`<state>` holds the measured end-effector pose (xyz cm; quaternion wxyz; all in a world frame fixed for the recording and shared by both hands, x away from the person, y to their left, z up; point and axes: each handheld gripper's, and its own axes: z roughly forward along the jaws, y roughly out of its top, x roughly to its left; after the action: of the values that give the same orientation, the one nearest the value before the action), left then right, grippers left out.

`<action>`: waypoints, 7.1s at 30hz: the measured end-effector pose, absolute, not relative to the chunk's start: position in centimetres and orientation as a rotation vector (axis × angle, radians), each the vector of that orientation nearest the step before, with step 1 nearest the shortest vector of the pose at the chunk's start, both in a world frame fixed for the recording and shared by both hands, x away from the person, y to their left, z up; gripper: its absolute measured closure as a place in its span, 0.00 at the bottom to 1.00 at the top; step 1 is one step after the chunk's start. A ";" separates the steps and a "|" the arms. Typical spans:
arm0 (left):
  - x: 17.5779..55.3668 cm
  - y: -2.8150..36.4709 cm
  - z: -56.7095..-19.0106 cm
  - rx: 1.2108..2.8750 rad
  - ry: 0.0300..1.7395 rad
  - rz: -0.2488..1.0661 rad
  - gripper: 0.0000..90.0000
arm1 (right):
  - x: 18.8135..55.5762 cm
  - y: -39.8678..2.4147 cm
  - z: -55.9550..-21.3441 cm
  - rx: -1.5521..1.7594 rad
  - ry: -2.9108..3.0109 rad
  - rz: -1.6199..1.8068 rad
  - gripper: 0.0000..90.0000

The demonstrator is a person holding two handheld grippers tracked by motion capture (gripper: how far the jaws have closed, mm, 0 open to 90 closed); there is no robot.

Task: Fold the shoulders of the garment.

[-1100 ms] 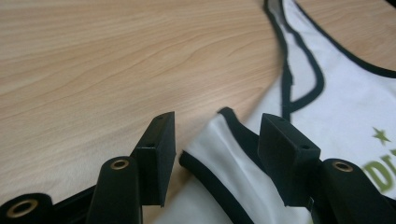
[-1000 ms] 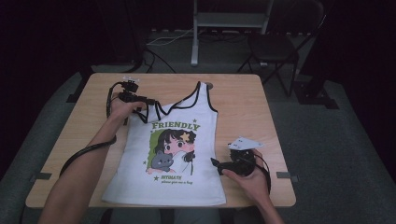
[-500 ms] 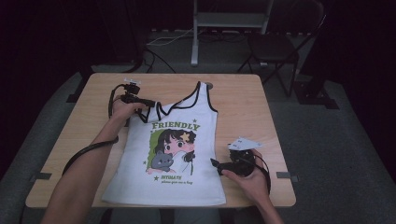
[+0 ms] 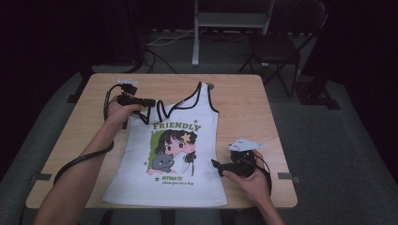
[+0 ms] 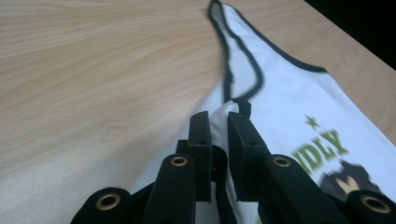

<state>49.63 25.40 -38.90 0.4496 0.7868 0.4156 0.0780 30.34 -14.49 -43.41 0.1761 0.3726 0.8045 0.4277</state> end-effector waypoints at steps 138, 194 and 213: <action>28.5 42.6 -39.5 1.642 1.205 0.670 0.22 | 33.0 -15.6 -42.4 1.088 2.241 1.209 0.15; 27.9 43.6 -43.7 1.617 1.280 0.665 0.22 | 59.9 -10.0 -36.7 1.302 2.187 1.080 0.27; 27.8 43.2 -43.7 1.632 1.271 0.677 0.22 | 63.6 -8.8 -41.2 1.482 2.154 1.022 0.63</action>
<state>27.78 43.25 -43.71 0.4640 0.6641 0.5174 0.2756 63.63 -8.79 -41.20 0.1666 0.5205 0.7566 0.3590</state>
